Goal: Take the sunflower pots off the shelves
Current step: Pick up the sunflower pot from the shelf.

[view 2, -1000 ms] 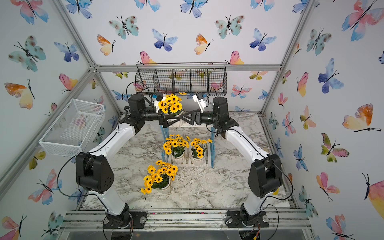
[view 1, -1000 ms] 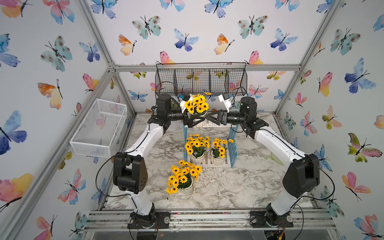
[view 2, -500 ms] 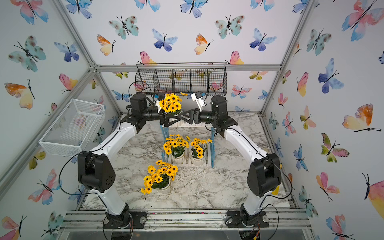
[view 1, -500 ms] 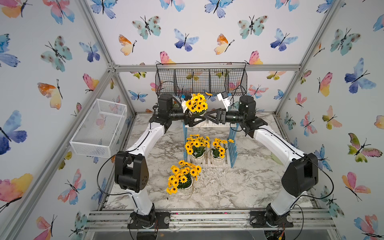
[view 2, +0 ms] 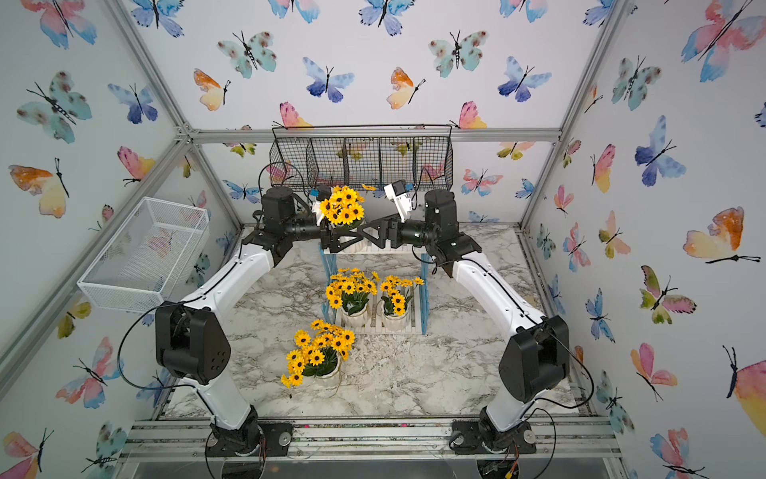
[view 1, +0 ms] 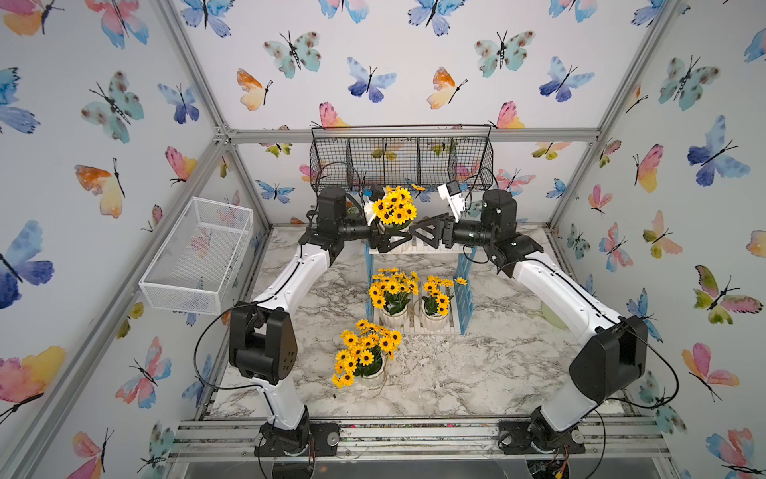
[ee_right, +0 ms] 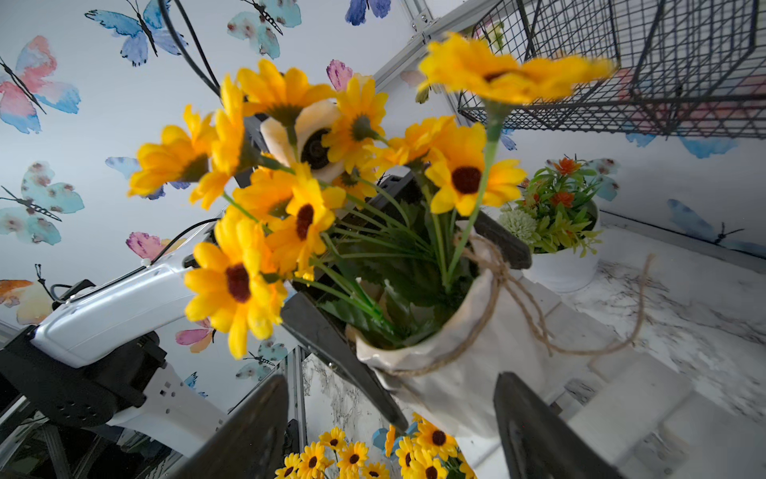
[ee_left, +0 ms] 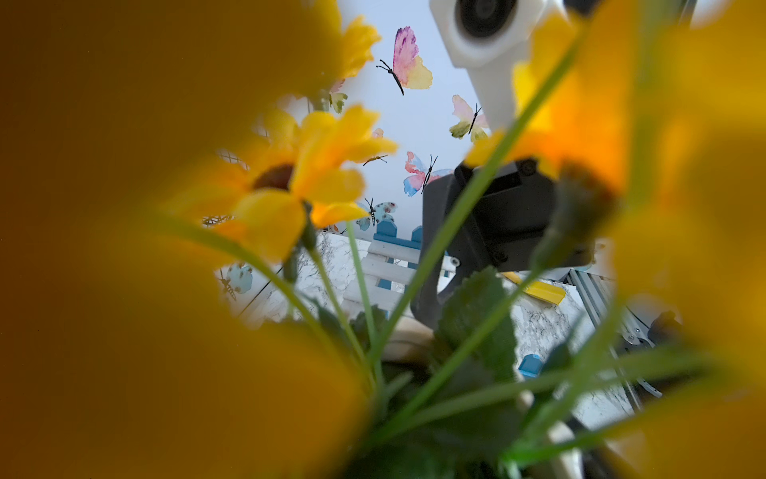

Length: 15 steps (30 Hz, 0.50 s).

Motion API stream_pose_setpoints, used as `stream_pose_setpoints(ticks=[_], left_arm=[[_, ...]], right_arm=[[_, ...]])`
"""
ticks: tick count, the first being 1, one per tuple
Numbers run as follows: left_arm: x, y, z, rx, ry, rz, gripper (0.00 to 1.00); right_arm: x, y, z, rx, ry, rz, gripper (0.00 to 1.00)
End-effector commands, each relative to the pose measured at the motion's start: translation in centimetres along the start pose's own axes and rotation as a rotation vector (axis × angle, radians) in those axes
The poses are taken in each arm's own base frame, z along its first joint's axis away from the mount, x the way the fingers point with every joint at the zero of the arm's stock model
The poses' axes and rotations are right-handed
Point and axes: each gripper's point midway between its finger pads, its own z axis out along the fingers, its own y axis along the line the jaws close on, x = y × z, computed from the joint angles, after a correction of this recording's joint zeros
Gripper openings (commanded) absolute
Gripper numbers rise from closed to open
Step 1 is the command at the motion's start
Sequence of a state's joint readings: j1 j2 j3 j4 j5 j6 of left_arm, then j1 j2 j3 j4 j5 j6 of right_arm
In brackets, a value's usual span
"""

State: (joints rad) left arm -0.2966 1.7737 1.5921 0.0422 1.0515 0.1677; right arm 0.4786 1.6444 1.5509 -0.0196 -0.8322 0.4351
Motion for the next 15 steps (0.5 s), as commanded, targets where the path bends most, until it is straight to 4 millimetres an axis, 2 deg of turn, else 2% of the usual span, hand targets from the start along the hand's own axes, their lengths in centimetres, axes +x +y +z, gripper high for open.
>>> stream_pose_setpoints(ticks=[1, 6, 15], left_arm=[[-0.1, 0.0, 0.0, -0.035, 0.003, -0.009, 0.09], [-0.7, 0.0, -0.2, -0.042, -0.006, -0.001, 0.00], [-2.9, -1.1, -1.3, -0.027, -0.068, 0.032, 0.00]], right_arm=[[-0.5, 0.7, -0.7, 0.032, -0.017, -0.041, 0.81], [-0.5, 0.7, -1.3, 0.067, -0.018, -0.057, 0.82], [-0.9, 1.1, -2.6, 0.128, -0.032, -0.095, 0.85]])
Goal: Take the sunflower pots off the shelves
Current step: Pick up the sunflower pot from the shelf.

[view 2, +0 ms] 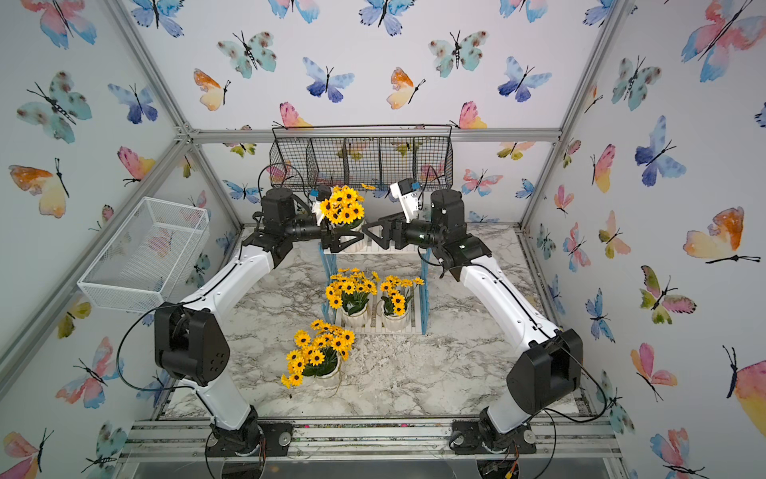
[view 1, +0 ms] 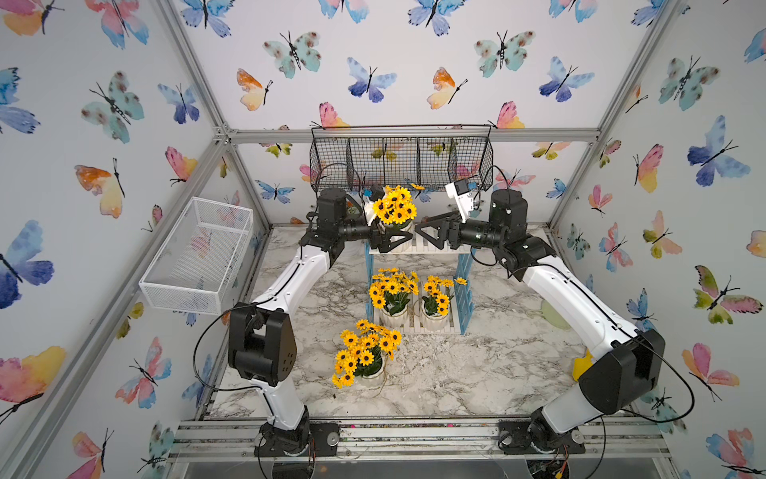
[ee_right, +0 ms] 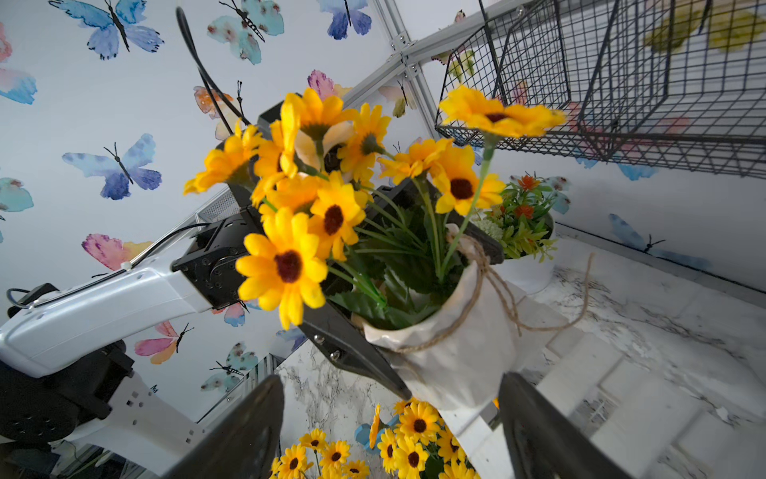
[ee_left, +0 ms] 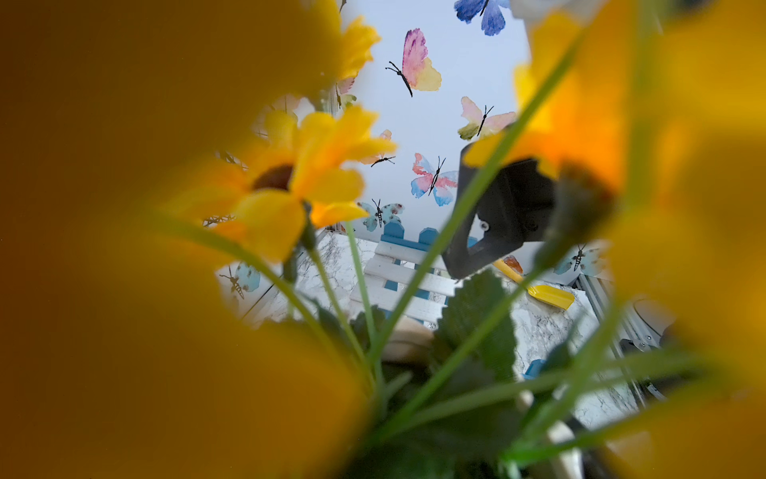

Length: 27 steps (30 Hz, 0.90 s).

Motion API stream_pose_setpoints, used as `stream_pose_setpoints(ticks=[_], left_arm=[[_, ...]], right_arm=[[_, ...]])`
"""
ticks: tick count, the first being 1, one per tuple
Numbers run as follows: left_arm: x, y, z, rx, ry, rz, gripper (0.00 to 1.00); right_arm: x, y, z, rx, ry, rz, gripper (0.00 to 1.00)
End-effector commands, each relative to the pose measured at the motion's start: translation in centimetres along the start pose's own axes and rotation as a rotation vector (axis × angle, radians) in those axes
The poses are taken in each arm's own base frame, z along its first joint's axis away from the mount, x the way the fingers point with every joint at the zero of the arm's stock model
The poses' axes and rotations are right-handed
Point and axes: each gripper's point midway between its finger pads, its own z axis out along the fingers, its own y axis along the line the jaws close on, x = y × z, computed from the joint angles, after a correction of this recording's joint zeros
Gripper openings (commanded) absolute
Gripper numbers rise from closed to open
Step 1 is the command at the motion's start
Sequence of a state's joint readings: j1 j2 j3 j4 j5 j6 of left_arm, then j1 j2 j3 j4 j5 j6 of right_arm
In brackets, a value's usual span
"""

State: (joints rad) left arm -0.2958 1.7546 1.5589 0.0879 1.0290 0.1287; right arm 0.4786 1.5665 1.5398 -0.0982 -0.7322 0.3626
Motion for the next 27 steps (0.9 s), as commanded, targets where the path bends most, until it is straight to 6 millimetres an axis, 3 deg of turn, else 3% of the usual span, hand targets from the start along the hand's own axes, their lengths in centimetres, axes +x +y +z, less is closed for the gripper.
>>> stream_pose_setpoints(ticks=[1, 12, 18, 27], left_arm=[[-3.1, -1.3, -1.3, -0.001, -0.065, 0.047, 0.00], [-5.6, -2.8, -2.7, 0.014, -0.123, 0.088, 0.00], [-8.0, -4.0, -4.1, 0.017, -0.168, 0.128, 0.00], [-10.8, -7.8, -6.8, 0.031, -0.204, 0.191, 0.00]], right_arm=[[-0.2, 0.5, -1.0, 0.040, -0.008, -0.035, 0.85], [-1.1, 0.0, -3.4, 0.161, -0.048, -0.083, 0.98], [-0.8, -0.9, -4.5, 0.220, -0.050, -0.082, 0.98], [-0.7, -2.6, -7.2, 0.342, -0.069, -0.080, 0.98]])
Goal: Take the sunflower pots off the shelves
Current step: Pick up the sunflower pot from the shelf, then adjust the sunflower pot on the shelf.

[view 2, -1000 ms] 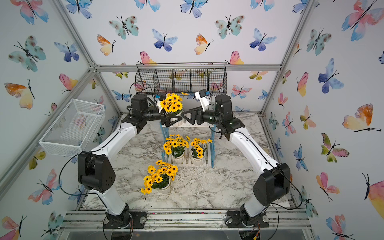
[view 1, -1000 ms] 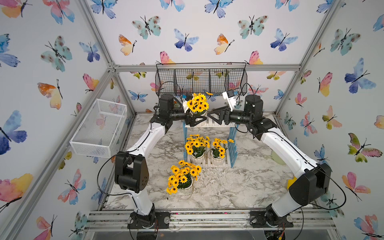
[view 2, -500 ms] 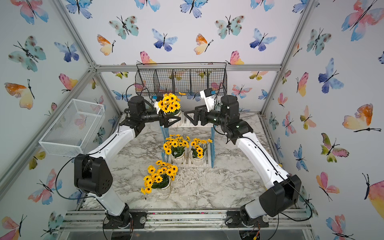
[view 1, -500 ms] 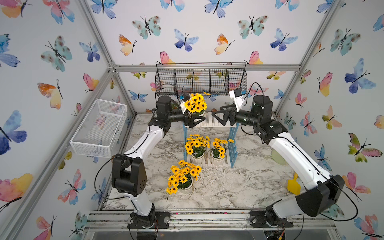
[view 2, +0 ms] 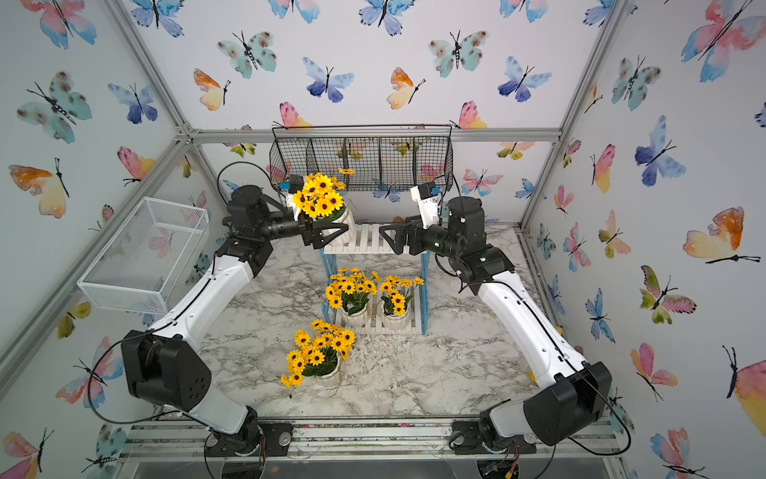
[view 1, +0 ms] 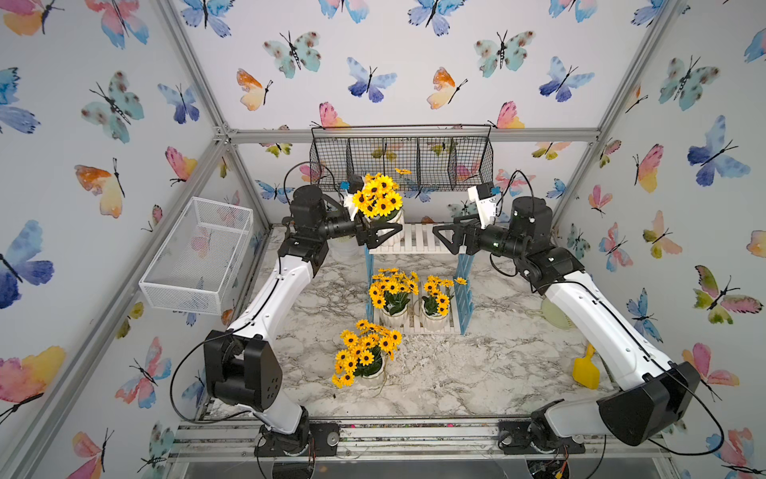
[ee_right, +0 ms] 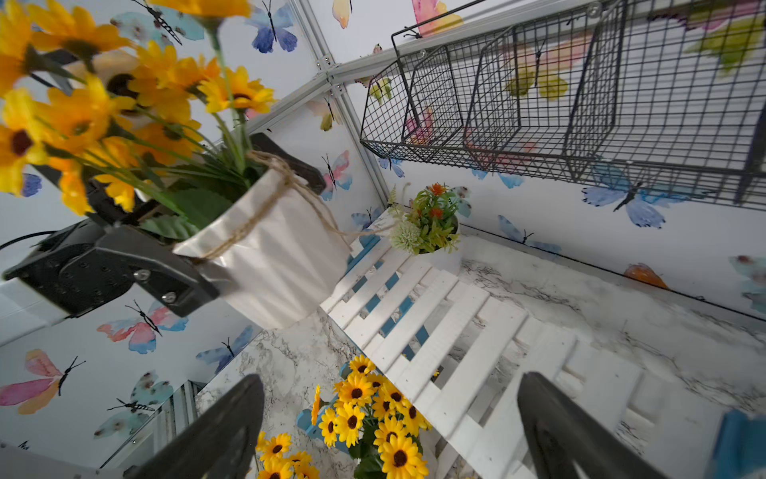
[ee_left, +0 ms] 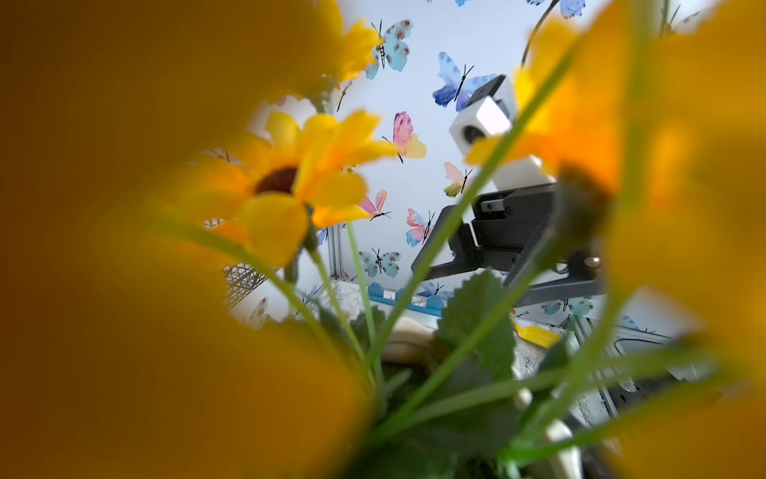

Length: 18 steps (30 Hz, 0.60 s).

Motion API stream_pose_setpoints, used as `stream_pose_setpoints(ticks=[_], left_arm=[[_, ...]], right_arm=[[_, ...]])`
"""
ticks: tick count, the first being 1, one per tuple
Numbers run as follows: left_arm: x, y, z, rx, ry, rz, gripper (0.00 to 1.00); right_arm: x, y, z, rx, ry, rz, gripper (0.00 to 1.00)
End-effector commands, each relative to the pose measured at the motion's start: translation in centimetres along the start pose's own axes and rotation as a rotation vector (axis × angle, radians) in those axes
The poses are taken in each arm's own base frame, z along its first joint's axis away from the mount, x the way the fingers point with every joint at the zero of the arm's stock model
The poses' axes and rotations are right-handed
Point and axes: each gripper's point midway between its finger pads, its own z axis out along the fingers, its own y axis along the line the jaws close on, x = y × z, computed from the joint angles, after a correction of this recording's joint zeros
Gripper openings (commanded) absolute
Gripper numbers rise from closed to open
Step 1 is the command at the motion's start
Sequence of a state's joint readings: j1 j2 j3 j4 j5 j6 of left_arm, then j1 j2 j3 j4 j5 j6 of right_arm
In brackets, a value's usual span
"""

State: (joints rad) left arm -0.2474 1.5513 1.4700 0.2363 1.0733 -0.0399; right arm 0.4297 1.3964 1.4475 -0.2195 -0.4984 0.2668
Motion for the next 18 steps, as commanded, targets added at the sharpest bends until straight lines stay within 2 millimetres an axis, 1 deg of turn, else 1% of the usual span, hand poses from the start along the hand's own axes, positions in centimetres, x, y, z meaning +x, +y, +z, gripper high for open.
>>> stream_pose_setpoints(ticks=[1, 5, 8, 11, 14, 18], left_arm=[[-4.8, -3.9, -1.6, 0.049, -0.077, 0.133, 0.00], [-5.8, -6.2, -2.5, 0.097, -0.082, 0.124, 0.00], [-5.8, -8.1, -3.2, 0.124, -0.089, 0.113, 0.00], [-5.7, -10.3, -3.3, 0.149, -0.089, 0.124, 0.00], [-5.2, -12.3, -2.4, 0.172, -0.064, 0.126, 0.00], [-3.0, -15.0, 0.1, 0.203, -0.006, 0.119, 0.00]], right_arm=[[-0.5, -1.2, -1.9, 0.089, -0.022, -0.017, 0.98], [-0.6, -3.8, -3.7, 0.186, -0.032, 0.015, 0.98], [-0.6, -5.1, -5.0, 0.240, -0.049, 0.031, 0.98], [-0.4, -6.0, -5.9, 0.276, -0.053, 0.041, 0.98], [0.0, -6.5, -6.4, 0.295, -0.049, 0.049, 0.98], [0.8, -7.0, -6.7, 0.311, -0.046, 0.062, 0.98]])
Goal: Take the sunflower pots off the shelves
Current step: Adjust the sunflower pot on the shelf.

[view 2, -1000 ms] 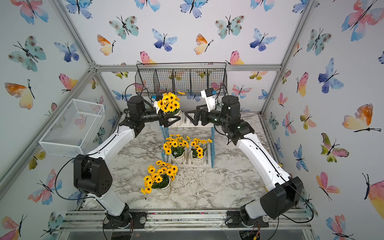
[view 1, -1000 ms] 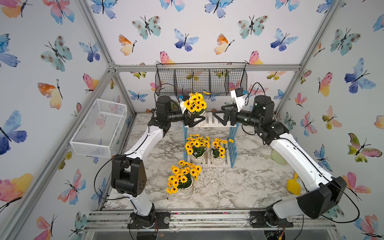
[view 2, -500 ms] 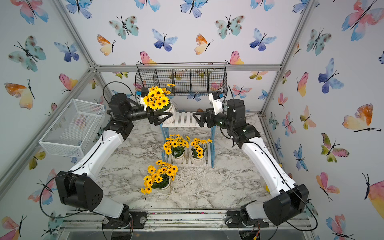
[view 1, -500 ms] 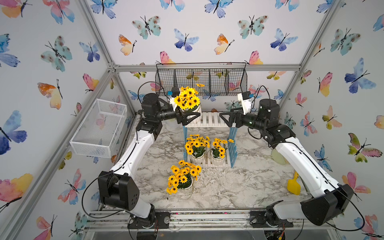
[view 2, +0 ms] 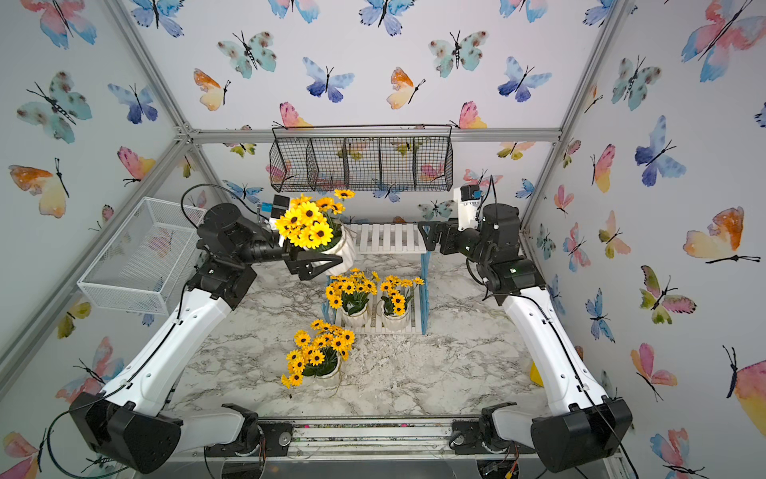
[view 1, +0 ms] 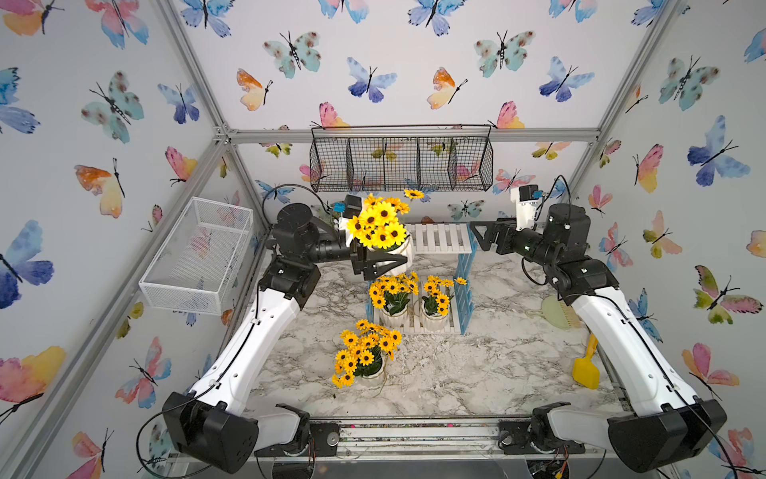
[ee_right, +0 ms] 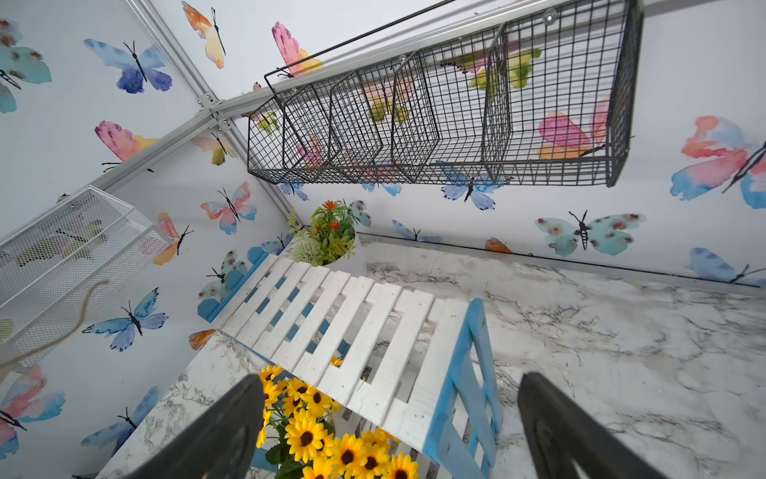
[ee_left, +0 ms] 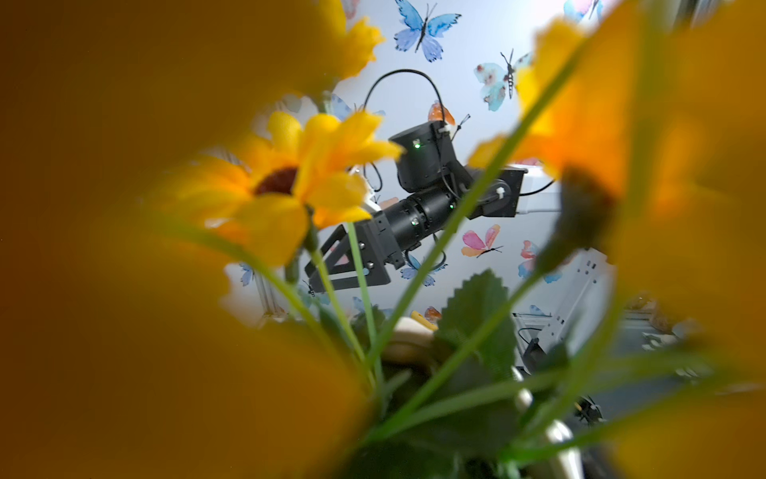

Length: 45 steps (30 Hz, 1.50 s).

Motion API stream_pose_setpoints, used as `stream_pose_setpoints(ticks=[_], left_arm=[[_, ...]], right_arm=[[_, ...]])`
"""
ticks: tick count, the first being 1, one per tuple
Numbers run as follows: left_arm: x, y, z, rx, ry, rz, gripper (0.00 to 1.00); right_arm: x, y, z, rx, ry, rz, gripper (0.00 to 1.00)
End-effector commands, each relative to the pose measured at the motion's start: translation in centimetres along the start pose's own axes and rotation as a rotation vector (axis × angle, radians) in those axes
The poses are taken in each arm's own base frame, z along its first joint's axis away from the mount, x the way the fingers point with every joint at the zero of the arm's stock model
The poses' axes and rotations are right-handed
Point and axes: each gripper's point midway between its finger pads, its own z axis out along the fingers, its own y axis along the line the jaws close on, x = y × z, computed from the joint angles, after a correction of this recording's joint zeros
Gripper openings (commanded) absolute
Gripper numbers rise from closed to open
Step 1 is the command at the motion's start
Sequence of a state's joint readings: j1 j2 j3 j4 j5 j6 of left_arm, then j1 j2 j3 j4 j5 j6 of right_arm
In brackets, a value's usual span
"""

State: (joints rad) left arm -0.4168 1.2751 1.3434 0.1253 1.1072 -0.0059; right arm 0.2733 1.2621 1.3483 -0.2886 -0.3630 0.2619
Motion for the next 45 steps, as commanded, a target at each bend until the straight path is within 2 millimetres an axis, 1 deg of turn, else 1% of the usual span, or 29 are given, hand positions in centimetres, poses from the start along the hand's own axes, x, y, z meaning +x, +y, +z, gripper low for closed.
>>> stream_pose_setpoints(ticks=[1, 4, 7, 13, 16, 18, 22, 25, 27, 30, 37, 43, 45], left_arm=[[0.6, -2.3, 1.4, 0.008, 0.028, 0.043, 0.00], [2.6, -3.0, 2.2, -0.002, 0.047, 0.003, 0.00], [4.1, -3.7, 2.7, -0.010, 0.039, -0.017, 0.00], [7.3, -5.0, 4.8, 0.029, 0.074, -0.061, 0.00], [8.3, -5.8, 5.7, 0.053, 0.076, -0.076, 0.00], [8.8, -6.5, 6.1, 0.068, 0.076, -0.074, 0.00], [9.9, -7.5, 6.0, 0.072, 0.052, -0.101, 0.00], [11.7, -8.3, 6.3, 0.050, 0.048, -0.108, 0.00], [13.2, -8.5, 6.8, 0.022, 0.062, -0.118, 0.00], [14.8, -8.9, 7.5, 0.013, 0.085, -0.127, 0.00], [17.0, -10.9, 9.6, 0.029, 0.066, -0.117, 0.00], [20.6, -12.0, 11.5, 0.051, 0.092, -0.165, 0.00], [21.5, -11.9, 12.0, 0.037, 0.099, -0.171, 0.00]], right_arm=[[0.9, -0.7, -0.7, 0.031, 0.010, 0.018, 0.98], [1.6, -1.0, -0.9, 0.041, 0.017, 0.028, 0.98], [2.0, -1.6, -1.5, 0.072, 0.018, 0.031, 0.98], [3.2, -4.3, -2.8, 0.135, 0.035, 0.101, 0.98], [3.8, -5.3, -3.5, 0.148, 0.027, 0.127, 0.98], [4.1, -5.6, -3.6, 0.156, 0.031, 0.134, 0.98], [4.7, -6.1, -3.9, 0.171, 0.038, 0.142, 0.98], [5.2, -6.4, -4.0, 0.178, 0.040, 0.147, 0.98], [5.5, -6.6, -4.0, 0.184, 0.043, 0.153, 0.98], [5.9, -6.8, -4.1, 0.189, 0.047, 0.159, 0.98], [6.8, -7.3, -4.5, 0.212, 0.049, 0.167, 0.98], [7.4, -7.9, -5.1, 0.244, 0.043, 0.177, 0.98], [7.7, -8.0, -5.2, 0.247, 0.048, 0.183, 0.98]])
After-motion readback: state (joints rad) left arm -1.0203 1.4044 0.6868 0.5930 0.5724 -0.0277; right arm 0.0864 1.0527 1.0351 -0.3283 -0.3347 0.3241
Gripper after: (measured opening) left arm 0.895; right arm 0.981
